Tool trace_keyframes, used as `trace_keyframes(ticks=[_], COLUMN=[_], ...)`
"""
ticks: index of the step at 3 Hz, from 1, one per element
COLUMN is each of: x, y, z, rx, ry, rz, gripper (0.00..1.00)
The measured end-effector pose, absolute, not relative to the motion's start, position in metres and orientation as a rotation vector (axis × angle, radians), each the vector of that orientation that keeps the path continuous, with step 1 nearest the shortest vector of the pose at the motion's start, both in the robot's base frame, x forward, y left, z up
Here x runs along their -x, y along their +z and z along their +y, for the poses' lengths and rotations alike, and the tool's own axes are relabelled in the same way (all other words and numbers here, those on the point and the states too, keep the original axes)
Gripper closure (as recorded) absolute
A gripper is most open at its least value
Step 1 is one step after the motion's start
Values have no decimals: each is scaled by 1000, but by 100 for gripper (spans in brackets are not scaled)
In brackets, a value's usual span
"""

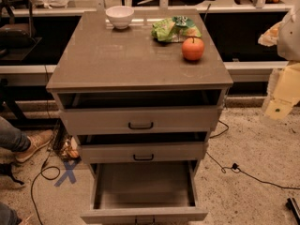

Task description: Close bottom drawer

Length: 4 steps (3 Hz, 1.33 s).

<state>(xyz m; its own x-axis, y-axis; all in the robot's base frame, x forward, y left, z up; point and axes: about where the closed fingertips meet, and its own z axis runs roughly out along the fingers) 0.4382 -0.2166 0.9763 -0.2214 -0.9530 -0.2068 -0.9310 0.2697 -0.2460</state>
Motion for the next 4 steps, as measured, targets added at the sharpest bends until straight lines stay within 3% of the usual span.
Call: trace_keyframes(ticks=[1,2,4], x=[-438,-438,-412], y=[976,928,743], z=[-217,-218,-155], rx=[1724,1630,1314], ry=[-99,17,509], rz=[2232,2343,2496], gripper=[0,0,0])
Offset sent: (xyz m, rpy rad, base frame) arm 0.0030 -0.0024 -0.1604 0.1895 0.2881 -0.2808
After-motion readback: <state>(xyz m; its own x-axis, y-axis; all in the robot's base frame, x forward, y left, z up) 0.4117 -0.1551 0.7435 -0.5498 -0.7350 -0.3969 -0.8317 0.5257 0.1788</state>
